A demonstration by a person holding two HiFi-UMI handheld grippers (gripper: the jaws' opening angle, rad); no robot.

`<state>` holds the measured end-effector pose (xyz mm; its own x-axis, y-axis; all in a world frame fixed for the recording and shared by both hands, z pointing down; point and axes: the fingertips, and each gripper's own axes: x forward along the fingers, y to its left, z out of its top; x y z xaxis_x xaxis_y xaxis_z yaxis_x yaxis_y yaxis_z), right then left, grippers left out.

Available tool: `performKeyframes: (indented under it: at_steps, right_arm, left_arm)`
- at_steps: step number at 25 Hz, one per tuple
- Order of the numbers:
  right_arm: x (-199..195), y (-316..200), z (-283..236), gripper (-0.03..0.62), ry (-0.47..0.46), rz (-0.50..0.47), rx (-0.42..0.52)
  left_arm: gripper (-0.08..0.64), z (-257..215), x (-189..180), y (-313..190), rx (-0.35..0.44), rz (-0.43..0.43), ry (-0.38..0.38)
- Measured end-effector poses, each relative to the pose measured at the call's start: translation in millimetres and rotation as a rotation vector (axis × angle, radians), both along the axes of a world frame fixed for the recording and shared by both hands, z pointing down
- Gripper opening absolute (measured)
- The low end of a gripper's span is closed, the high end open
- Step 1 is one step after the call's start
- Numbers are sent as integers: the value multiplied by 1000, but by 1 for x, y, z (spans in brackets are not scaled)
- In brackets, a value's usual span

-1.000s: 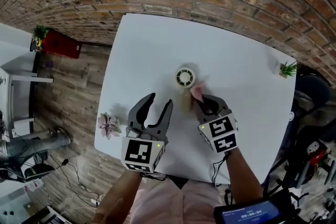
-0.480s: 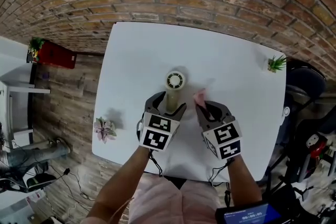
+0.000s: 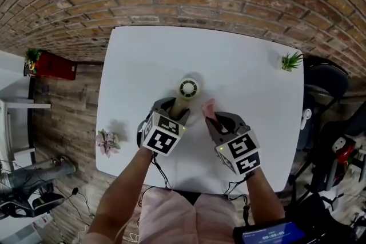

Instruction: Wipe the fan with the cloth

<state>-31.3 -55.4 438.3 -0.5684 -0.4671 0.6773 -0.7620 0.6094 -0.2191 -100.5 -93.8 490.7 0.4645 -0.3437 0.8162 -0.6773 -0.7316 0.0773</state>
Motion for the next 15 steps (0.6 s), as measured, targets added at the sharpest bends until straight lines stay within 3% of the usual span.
performKeyframes:
  at_steps: [7,11,15]
  right_arm:
    - [-24,19,20,40,-62,-127,-136]
    - [-43,20,31,38,-87,-184,-185]
    - [-53,10,34,38,-105,-176,-202]
  left_arm:
    - [210,-1,1,5,-70,296,-65]
    - [210,-2,0,6,-74,378,-89]
    - [210,-2,0,7,-78,421,-101]
